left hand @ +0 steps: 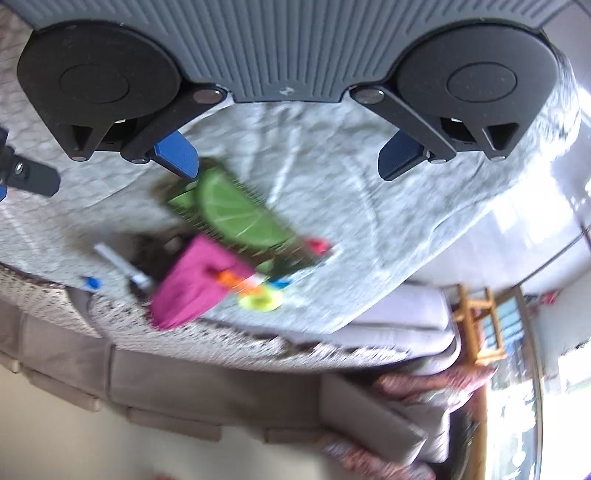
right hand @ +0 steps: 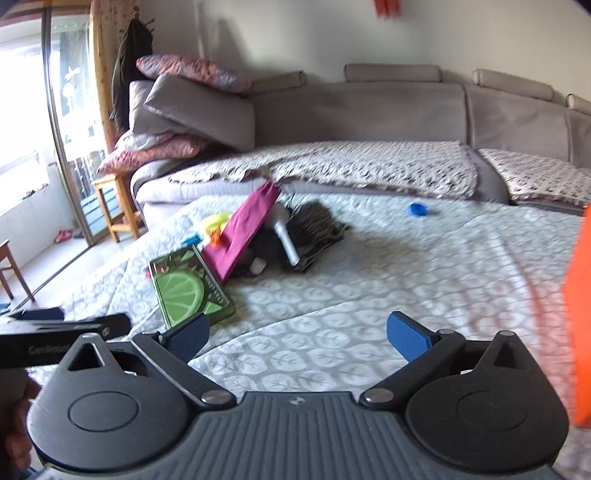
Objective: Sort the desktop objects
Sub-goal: 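Move both grippers back toward the items on the bedspread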
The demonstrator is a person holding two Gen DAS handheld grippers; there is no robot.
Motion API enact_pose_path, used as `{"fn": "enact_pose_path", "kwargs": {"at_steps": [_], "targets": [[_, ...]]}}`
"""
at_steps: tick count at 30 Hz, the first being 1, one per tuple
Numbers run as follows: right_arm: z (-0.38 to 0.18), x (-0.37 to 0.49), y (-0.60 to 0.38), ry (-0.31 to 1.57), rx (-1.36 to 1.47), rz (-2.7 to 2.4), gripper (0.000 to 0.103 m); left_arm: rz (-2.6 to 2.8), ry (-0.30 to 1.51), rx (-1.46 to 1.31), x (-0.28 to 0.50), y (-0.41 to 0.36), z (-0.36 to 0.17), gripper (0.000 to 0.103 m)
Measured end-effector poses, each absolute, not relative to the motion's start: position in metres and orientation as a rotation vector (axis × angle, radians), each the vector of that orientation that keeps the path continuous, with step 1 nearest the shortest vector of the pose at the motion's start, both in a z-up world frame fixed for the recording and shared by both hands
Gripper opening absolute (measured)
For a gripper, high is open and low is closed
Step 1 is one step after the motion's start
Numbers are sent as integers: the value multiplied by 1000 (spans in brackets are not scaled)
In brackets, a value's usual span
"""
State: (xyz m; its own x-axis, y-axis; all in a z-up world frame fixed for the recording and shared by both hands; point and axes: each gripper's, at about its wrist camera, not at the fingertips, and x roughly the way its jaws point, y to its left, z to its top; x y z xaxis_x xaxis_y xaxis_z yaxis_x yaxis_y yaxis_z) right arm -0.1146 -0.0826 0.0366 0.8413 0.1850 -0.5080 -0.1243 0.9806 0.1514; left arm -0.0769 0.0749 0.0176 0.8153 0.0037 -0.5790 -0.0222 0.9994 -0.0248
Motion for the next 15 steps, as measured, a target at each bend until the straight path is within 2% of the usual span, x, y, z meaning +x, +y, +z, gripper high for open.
{"fn": "enact_pose_path", "kwargs": {"at_steps": [9, 15], "targets": [[19, -89, -65, 579, 153, 325, 103, 62, 562, -44, -91, 75, 29, 103], [23, -86, -50, 536, 98, 353, 103, 128, 551, -109, -83, 94, 41, 103]]}}
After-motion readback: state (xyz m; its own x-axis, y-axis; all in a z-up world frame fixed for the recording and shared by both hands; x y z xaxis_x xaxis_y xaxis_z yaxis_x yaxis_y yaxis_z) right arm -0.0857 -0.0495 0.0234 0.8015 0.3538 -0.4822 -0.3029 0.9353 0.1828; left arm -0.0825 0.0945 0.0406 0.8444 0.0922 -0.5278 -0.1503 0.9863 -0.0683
